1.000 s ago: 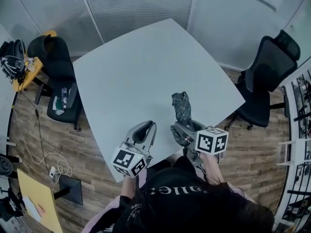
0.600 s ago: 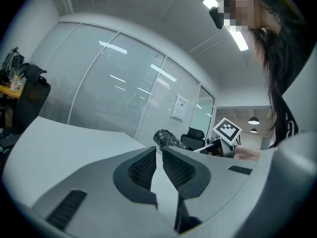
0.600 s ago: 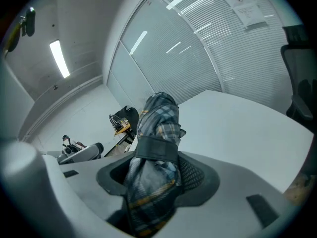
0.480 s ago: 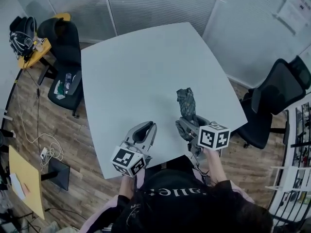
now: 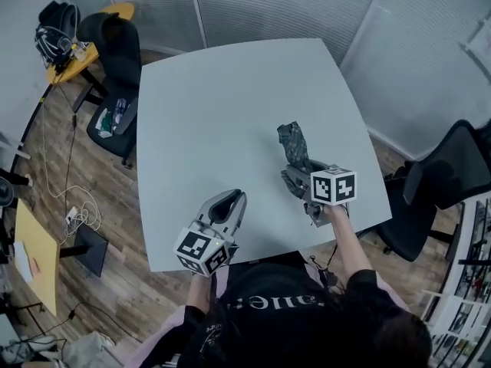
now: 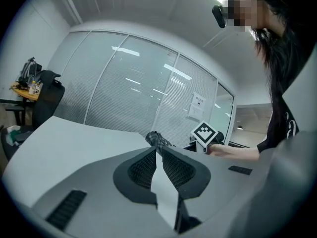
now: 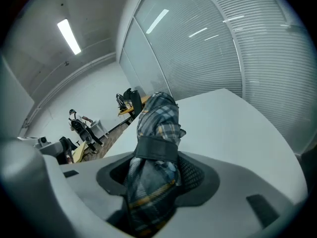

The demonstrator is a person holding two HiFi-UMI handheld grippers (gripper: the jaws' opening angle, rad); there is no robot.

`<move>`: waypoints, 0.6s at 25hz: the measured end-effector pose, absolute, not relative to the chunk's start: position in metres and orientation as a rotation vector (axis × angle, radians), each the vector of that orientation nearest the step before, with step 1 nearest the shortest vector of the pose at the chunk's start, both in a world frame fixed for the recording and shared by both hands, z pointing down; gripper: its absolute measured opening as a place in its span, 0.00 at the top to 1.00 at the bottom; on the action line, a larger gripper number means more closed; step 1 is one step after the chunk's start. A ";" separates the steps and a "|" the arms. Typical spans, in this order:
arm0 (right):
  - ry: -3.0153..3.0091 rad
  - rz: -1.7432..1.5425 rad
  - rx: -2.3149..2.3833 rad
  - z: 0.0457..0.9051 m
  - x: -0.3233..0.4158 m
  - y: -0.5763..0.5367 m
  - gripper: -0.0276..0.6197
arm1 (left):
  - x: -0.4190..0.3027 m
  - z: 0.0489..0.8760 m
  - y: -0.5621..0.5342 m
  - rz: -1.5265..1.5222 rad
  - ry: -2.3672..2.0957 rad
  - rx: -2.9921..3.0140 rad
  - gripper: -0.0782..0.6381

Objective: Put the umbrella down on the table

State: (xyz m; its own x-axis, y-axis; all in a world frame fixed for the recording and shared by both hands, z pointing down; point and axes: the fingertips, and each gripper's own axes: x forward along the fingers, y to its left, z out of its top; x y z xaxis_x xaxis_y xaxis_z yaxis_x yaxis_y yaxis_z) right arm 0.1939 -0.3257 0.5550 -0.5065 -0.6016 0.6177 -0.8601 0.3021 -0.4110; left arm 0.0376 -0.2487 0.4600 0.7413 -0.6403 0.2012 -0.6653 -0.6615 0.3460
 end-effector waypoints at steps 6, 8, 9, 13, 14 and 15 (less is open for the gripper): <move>-2.167 0.892 1.212 0.588 0.212 -0.383 0.60 | 0.040 0.460 -0.257 0.107 -1.086 2.507 0.83; -2.142 0.837 1.169 0.599 0.216 -0.403 0.60 | 0.037 0.460 -0.258 0.117 -1.116 2.494 0.83; -2.130 0.812 1.148 0.606 0.217 -0.413 0.60 | 0.036 0.459 -0.259 0.119 -1.130 2.486 0.83; -2.076 0.735 1.072 0.636 0.219 -0.453 0.60 | 0.029 0.460 -0.269 0.128 -1.186 2.459 0.83; -2.060 0.720 1.057 0.645 0.219 -0.462 0.60 | 0.027 0.461 -0.272 0.131 -1.199 2.454 0.83; -2.043 0.709 1.044 0.653 0.218 -0.470 0.60 | 0.025 0.462 -0.274 0.132 -1.210 2.448 0.83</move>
State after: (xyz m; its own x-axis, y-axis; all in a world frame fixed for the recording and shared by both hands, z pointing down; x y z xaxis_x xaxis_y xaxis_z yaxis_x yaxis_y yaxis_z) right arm 0.2182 -0.4696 0.6533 -0.4098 -0.4438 0.7969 -0.8422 0.5197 -0.1436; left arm 0.0249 -0.2737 0.4618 0.6200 -0.7408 0.2584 -0.7791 -0.5425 0.3141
